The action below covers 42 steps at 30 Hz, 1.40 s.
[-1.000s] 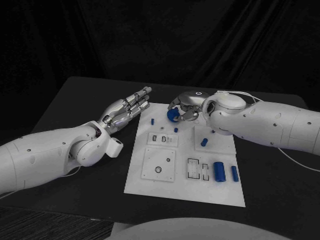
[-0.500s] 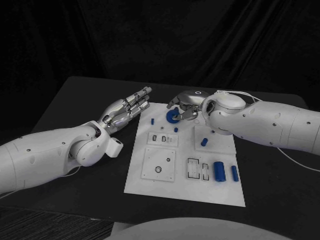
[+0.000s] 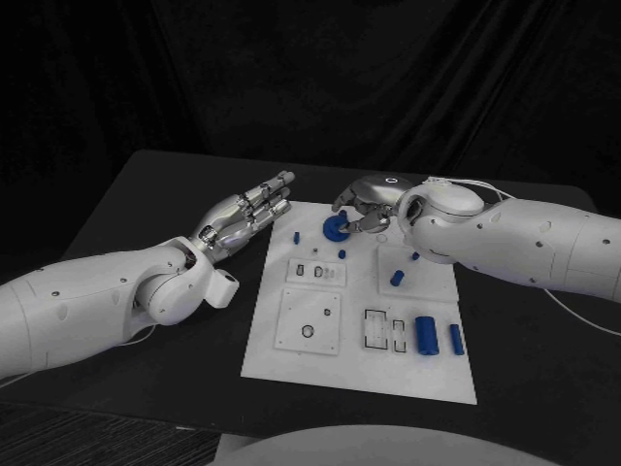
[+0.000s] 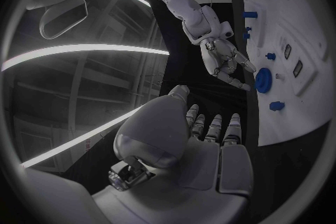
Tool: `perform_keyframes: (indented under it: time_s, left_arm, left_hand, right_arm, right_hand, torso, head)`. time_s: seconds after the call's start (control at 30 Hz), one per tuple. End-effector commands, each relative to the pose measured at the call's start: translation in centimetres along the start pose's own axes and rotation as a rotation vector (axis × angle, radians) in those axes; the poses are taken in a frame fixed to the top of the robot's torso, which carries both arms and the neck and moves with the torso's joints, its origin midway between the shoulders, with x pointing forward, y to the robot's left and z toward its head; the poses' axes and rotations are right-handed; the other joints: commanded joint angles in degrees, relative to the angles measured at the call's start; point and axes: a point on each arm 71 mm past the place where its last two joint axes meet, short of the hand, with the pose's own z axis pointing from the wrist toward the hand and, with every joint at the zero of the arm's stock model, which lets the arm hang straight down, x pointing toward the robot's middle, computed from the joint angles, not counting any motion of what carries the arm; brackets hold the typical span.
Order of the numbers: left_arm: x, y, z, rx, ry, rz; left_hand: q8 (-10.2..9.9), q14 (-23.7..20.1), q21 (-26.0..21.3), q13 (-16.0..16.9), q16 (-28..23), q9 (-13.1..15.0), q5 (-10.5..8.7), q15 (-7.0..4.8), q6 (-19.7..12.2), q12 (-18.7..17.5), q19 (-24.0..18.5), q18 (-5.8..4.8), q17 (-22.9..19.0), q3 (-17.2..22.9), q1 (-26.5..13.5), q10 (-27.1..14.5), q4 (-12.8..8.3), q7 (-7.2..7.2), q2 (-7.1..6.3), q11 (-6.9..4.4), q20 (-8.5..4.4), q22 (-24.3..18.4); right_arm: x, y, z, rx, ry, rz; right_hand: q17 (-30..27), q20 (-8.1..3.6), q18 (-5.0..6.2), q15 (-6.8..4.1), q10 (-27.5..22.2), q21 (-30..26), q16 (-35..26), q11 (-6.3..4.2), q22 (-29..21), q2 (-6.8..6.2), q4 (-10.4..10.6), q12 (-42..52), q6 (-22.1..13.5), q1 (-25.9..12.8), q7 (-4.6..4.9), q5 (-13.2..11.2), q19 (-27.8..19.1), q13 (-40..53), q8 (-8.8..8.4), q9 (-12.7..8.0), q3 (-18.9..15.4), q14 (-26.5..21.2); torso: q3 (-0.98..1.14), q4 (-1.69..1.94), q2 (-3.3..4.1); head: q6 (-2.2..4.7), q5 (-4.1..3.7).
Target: Assemble the parts on the task board
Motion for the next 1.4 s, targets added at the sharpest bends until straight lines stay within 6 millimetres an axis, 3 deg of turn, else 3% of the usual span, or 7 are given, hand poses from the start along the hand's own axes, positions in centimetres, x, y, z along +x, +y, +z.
perform_keyframes:
  time_s: [0.03, 0.3, 0.47, 0.73, 1.0, 1.4]
  left_arm:
    - [0.2, 0.0, 0.1, 0.011, 0.011, -0.008]
    - [0.3, 0.0, 0.2, 0.01, 0.014, -0.01]
    - [0.3, 0.0, 0.2, 0.01, 0.015, -0.011]
    - [0.3, 0.0, 0.2, 0.009, 0.016, -0.011]
    - [0.2, 0.0, 0.1, 0.008, 0.012, -0.009]
    - [0.1, 0.0, -0.1, 0.006, 0.008, -0.007]
  left_hand:
    - [0.4, -0.1, 0.0, -0.1, -0.2, 0.0, 0.37, 0.42, 0.4, -0.4, -0.1, 0.52, -0.1, 0.3, 0.2, 0.0, -0.1, 0.22, 0.21, 0.24, 0.41, 0.1]
    - [0.4, -0.1, 0.0, -0.1, -0.2, 0.0, 0.37, 0.44, 0.3, -0.4, -0.1, 0.52, -0.1, 0.5, 0.2, 0.0, -0.2, 0.24, 0.22, 0.25, 0.45, 0.1]
    - [0.4, -0.1, 0.0, -0.1, -0.2, 0.0, 0.37, 0.44, 0.3, -0.4, -0.1, 0.52, -0.1, 0.5, 0.2, 0.0, -0.2, 0.24, 0.22, 0.25, 0.45, 0.1]
    - [0.4, -0.1, 0.0, -0.1, -0.2, 0.0, 0.36, 0.46, 0.3, -0.4, -0.1, 0.52, -0.1, 0.7, 0.3, 0.0, -0.3, 0.25, 0.21, 0.26, 0.47, 0.1]
    - [0.4, -0.1, 0.0, -0.1, -0.2, 0.0, 0.35, 0.49, 0.3, -0.4, -0.1, 0.52, -0.1, 0.9, 0.3, 0.0, -0.4, 0.27, 0.21, 0.28, 0.51, 0.1]
    - [0.4, -0.1, 0.0, -0.1, -0.2, 0.0, 0.34, 0.5, 0.3, -0.4, -0.1, 0.52, -0.1, 1.0, 0.3, 0.0, -0.4, 0.27, 0.19, 0.29, 0.52, 0.1]
  right_arm:
    - [0.6, -0.3, -0.1, 0.021, 0.051, -0.006]
    - [1.2, -0.8, -0.3, 0.052, 0.112, -0.009]
    - [1.4, -0.9, -0.3, 0.061, 0.136, -0.011]
    - [1.8, -1.1, -0.4, 0.077, 0.168, -0.012]
    - [1.7, -1.4, -0.5, 0.081, 0.129, -0.009]
    - [1.3, -2.4, -1.0, 0.091, 0.068, -0.004]
  right_hand:
    - [15.1, 0.53, 0.17, 0.5, 6.0, -0.4, 0.1, 0.44, 13.0, -0.2, 0.2, 0.1, -2.1, -1.1, 0.1, -0.7, 1.8, 15.1, -0.47, -0.7, -0.6, 6.0]
    - [15.1, 0.73, 0.31, 0.58, 6.0, -0.8, 0.1, 0.42, 12.9, -0.22, 0.4, 0.1, -5.9, -1.6, -0.03, -1.9, 1.5, 15.1, -0.75, -1.8, -1.4, 6.0]
    - [15.1, 0.74, 0.32, 0.58, 6.0, -0.9, 0.1, 0.43, 12.8, -0.21, 0.5, 0.1, -5.9, -1.7, -0.03, -2.0, 1.4, 15.1, -0.73, -1.8, -1.5, 6.0]
    - [15.1, 0.71, 0.36, 0.48, 6.0, -1.0, 0.1, 0.27, 12.8, 0.13, 0.6, 0.1, 0.6, -2.0, -0.21, -2.5, 1.4, 15.1, 0.55, -1.2, -2.2, 6.0]
    - [15.1, 0.88, 0.3, 0.74, 6.0, -0.8, 0.1, 0.7, 12.9, 0.67, 0.5, 0.1, 5.3, -1.7, 0.44, -2.4, 1.5, 15.1, 1.64, -0.8, -2.7, 6.0]
    - [15.1, 0.93, 0.42, 0.8, 6.0, -1.3, 0.1, 0.76, 12.7, 0.91, 0.4, 0.1, 5.5, -1.5, 0.49, -2.2, 1.2, 15.1, 1.62, -0.8, -2.6, 6.0]
  torso:
    - [0.05, -0.02, 0.06]
    - [0.02, -0.01, -0.02]
    - [0.03, 0.07, 0.04]
    - [0.03, 0.1, 0.04]
    - [0.01, -0.03, -0.03]
    - [0.01, -0.05, -0.08]
  head:
    - [-0.02, -0.01]
    - [-0.13, -0.24]
    - [-0.13, -0.32]
    - [-0.09, -0.2]
    - [-0.05, 0.01]
    - [0.33, 0.14]
